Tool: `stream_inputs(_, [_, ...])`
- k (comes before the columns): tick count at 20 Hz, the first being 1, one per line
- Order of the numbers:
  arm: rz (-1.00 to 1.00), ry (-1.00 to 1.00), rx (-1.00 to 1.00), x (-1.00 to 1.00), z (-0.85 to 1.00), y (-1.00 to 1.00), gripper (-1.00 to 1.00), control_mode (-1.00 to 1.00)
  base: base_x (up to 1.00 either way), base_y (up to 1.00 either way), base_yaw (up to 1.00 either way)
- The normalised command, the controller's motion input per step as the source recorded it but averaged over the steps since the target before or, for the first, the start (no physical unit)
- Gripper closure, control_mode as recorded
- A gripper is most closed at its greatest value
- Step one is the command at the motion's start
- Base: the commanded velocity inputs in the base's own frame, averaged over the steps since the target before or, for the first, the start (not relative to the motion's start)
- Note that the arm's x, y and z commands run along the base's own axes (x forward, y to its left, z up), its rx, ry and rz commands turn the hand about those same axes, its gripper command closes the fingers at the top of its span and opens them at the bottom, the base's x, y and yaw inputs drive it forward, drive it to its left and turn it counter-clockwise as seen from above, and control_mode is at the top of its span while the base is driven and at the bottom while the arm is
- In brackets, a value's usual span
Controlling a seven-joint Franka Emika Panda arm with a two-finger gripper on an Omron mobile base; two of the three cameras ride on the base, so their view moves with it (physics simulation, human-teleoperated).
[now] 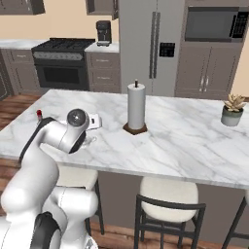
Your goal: Get the candle and the liquor from the cabinet and move them to the dining counter.
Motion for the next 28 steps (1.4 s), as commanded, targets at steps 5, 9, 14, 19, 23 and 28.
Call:
stream_inputs(5, [0.0, 0.0, 0.0, 0.18, -0.26, 0.0, 1.0, -1.0, 0.0, 0.0, 0.0])
stream_inputs(9, [0.0, 0.0, 0.0, 0.18, -0.29, 0.0, 1.0, -1.0, 0.0, 0.0, 0.0])
stream_inputs(14, [0.0, 0.0, 0.0, 0.15, -0.34, 0.0, 1.0, -1.0, 0.0, 0.0, 0.0])
stream_inputs(19, [0.0, 0.0, 0.0, 0.07, -0.28, -0.02, 1.0, -1.0, 0.0, 0.0, 0.0])
stream_inputs(23, [0.0, 0.0, 0.01, 0.02, -0.15, -0.07, 1.0, -1.0, 0.0, 0.0, 0.0])
stream_inputs(28, [0.0, 0.0, 0.01, 0.01, -0.03, -0.04, 1.0, -1.0, 0.0, 0.0, 0.0])
